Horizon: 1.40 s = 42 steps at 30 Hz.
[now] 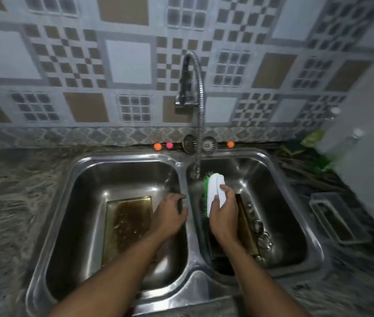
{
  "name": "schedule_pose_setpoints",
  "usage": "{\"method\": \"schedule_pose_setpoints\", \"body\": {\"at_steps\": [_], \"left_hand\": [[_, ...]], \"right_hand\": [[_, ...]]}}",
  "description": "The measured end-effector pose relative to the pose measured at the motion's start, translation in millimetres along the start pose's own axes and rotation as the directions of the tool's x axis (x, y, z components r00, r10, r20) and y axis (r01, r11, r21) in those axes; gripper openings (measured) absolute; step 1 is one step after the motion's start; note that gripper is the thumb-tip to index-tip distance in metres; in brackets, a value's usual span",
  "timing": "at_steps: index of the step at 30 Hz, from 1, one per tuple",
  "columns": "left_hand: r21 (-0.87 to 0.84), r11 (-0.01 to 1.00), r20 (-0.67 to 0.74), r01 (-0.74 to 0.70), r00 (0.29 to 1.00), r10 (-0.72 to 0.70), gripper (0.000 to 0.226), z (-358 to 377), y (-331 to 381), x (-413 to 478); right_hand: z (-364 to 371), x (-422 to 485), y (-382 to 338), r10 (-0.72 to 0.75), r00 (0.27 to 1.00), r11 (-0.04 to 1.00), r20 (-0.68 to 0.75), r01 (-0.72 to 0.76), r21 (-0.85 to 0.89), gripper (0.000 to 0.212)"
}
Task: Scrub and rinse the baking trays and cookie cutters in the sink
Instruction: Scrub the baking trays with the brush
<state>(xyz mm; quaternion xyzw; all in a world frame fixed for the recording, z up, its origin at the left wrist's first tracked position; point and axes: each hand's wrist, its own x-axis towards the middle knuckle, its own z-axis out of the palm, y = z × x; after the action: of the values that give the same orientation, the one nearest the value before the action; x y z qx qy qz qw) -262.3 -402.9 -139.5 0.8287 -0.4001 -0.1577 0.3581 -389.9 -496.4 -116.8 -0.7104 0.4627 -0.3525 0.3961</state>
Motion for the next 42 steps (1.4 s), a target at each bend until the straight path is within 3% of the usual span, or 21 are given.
{"method": "schedule_pose_setpoints", "body": {"at_steps": [5, 12, 17, 23, 30, 35, 42], "left_hand": [[0.004, 1.000, 0.098, 0.024, 0.995, -0.025, 0.031, 58, 47, 9], [0.131, 0.972, 0.189, 0.194, 0.958, -0.217, 0.026, 150, 73, 6], [0.239, 0.933, 0.194, 0.269, 0.928, -0.318, 0.024, 194, 60, 8], [0.364, 0.837, 0.198, 0.408, 0.845, -0.497, 0.019, 216, 57, 13], [0.400, 0.777, 0.180, 0.487, 0.789, -0.587, 0.017, 227, 37, 24], [0.410, 0.765, 0.148, 0.497, 0.791, -0.593, 0.012, 230, 29, 27], [0.339, 0.762, -0.017, 0.551, 0.814, -0.581, 0.022, 222, 42, 22]], "right_hand": [[-98, 43, 41, -0.035, 0.999, 0.996, -0.041, 0.032, -0.082, 0.038], [-246, 121, 111, -0.090, 0.981, 0.970, -0.172, 0.048, -0.237, 0.034], [-310, 156, 157, -0.002, 0.994, 0.928, -0.109, -0.038, -0.370, 0.032], [-318, 160, 204, 0.062, 0.998, 0.911, 0.011, -0.052, -0.409, 0.028], [-305, 164, 218, 0.072, 0.997, 0.902, 0.010, -0.061, -0.428, 0.025], [-310, 171, 223, 0.085, 0.996, 0.900, -0.009, -0.081, -0.428, 0.025], [-312, 163, 220, 0.093, 0.996, 0.907, -0.005, -0.087, -0.411, 0.023]]}}
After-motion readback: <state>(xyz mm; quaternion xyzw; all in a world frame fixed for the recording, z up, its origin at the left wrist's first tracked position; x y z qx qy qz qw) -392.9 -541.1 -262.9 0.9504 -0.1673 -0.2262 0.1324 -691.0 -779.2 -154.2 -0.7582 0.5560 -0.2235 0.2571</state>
